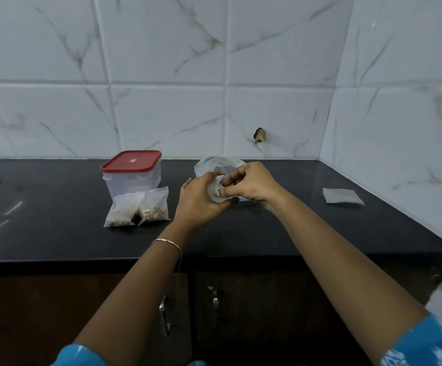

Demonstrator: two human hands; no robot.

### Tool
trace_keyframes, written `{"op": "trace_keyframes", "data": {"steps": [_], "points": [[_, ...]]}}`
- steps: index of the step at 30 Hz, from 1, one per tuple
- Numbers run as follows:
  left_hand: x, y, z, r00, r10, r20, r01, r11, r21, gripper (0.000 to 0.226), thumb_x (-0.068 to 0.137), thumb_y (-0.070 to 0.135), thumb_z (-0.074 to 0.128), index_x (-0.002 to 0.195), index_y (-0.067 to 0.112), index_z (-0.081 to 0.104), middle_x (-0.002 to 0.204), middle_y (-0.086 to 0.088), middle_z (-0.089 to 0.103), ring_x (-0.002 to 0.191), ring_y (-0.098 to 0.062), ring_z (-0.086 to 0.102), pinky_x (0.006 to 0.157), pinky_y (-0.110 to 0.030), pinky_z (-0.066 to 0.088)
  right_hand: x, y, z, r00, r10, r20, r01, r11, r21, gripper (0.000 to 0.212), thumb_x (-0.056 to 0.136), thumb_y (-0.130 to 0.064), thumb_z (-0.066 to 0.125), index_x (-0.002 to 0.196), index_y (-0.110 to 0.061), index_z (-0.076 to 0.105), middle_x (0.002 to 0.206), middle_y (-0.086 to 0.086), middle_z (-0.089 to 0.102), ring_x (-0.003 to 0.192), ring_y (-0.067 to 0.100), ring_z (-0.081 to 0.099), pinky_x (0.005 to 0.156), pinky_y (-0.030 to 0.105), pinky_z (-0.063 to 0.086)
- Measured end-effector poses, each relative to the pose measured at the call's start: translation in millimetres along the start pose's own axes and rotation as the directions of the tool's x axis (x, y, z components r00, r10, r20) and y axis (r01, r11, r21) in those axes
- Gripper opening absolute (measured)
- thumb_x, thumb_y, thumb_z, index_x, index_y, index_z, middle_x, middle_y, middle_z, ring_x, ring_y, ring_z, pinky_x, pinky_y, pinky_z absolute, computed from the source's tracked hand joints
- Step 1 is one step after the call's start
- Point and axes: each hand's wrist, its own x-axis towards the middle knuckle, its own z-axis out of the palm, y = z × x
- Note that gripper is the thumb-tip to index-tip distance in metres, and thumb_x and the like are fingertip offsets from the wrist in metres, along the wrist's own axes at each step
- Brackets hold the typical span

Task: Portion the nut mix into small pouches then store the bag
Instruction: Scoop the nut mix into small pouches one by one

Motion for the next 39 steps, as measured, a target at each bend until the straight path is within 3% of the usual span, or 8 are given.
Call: {"op": "trace_keyframes", "data": {"steps": [8,12,16,20,27,31,34,39], "points": [[0.9,-4.3,9.2,0.999,0.038,-0.012,-0.039,0.994,-0.105,0.060,0.067,0.058,0.067,0.114,0.021,0.061,0.103,0.007,0.070,0.094,-0.011,0.063,0.086,-0.043,0.052,2.1,9.7,-2.6,0.999,0.027,-0.032,-0.031,0.991,-0.131,0.041,0.059,-0.046,0.087,0.080,-0.015,0.070,0.073,-0.008,0.069,0.072,0.008,0.066,0.070,0.031,0.053],[4.0,-15.4,17.0,0.999,-0.043,0.033,0.047,0.990,-0.132,0.058,0.074,0.048,0.076,0.119,0.015,0.060,0.112,0.000,0.068,0.100,-0.014,0.062,0.085,-0.034,0.053,3.7,18.4,-6.1,0.999,0.009,-0.044,-0.009,1.000,-0.006,0.037,0.065,-0.040,0.086,0.083,-0.012,0.070,0.075,-0.008,0.065,0.071,0.005,0.059,0.063,0.019,0.043],[3.0,-24.3,22.3,0.992,-0.120,0.046,0.126,0.976,-0.176,0.047,0.078,0.039,0.076,0.117,0.017,0.061,0.109,0.004,0.066,0.099,-0.012,0.060,0.080,-0.022,0.047,14.4,42.5,-9.3,0.980,0.012,-0.198,-0.007,1.000,0.025,0.019,0.074,-0.033,0.081,0.082,-0.019,0.072,0.081,-0.008,0.070,0.080,0.008,0.066,0.074,0.030,0.054],[2.7,-27.8,22.8,0.977,-0.191,0.098,0.209,0.946,-0.246,0.051,0.083,0.036,0.073,0.126,0.020,0.051,0.113,0.008,0.056,0.105,-0.010,0.053,0.087,-0.025,0.044,20.5,75.2,-14.8,0.882,0.157,-0.444,-0.183,0.983,-0.017,0.011,0.085,-0.022,0.065,0.096,-0.024,0.064,0.095,-0.009,0.066,0.094,0.015,0.064,0.079,0.033,0.053],[5.3,-41.3,27.8,0.924,-0.291,0.249,0.348,0.909,-0.228,0.057,0.092,0.034,0.061,0.135,0.014,0.030,0.135,-0.006,0.047,0.123,-0.022,0.048,0.088,-0.030,0.041,23.9,120.8,-0.8,0.901,0.319,-0.296,-0.409,0.851,-0.328,0.043,0.091,-0.052,0.055,0.124,-0.025,0.061,0.125,0.002,0.061,0.123,0.028,0.048,0.100,0.043,0.037],[13.4,-51.3,27.7,0.906,-0.345,0.246,0.406,0.872,-0.273,0.052,0.091,0.031,0.063,0.130,0.016,0.032,0.131,-0.005,0.049,0.119,-0.021,0.051,0.089,-0.032,0.044,28.1,118.4,1.0,0.911,0.260,-0.321,-0.353,0.893,-0.278,0.019,0.093,-0.041,0.059,0.103,-0.026,0.064,0.103,-0.003,0.066,0.104,0.022,0.058,0.093,0.040,0.040],[20.1,-59.2,25.8,0.902,-0.380,0.206,0.430,0.835,-0.343,0.047,0.089,0.031,0.066,0.123,0.017,0.037,0.121,-0.001,0.052,0.110,-0.017,0.054,0.089,-0.034,0.048,32.1,112.3,-0.2,0.931,0.155,-0.330,-0.224,0.957,-0.183,0.009,0.092,-0.031,0.062,0.092,-0.023,0.059,0.092,-0.003,0.067,0.079,0.014,0.062,0.070,0.035,0.053],[36.5,-72.1,30.9,0.887,-0.445,0.126,0.450,0.767,-0.458,0.041,0.088,0.031,0.068,0.118,0.020,0.044,0.111,0.004,0.056,0.104,-0.013,0.058,0.083,-0.030,0.052,47.1,97.2,1.8,0.906,-0.088,-0.414,-0.039,0.957,-0.288,0.011,0.085,-0.024,0.067,0.092,-0.019,0.061,0.085,-0.003,0.068,0.073,0.015,0.065,0.064,0.033,0.056]]}}
